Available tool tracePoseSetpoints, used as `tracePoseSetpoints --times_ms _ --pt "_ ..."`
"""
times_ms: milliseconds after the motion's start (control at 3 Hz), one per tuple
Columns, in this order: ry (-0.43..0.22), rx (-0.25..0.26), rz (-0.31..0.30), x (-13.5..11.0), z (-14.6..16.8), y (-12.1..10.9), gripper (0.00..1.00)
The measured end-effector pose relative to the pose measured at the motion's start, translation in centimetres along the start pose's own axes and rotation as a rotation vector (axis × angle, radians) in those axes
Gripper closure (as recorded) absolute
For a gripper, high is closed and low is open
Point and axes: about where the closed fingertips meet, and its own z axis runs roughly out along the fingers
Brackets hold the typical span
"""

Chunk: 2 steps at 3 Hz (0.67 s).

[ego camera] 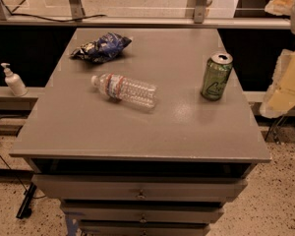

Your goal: Place water bottle upright

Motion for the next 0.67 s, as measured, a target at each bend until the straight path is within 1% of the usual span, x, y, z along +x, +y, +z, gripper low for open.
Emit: tracePoseSetpoints --times_ms 333,667 --pt "0.0 0.0 0.0 0.0 -0.01 0.0 0.0" --pt "-0.051 -0.035 0.034 -0.56 0.02 0.09 0.0"
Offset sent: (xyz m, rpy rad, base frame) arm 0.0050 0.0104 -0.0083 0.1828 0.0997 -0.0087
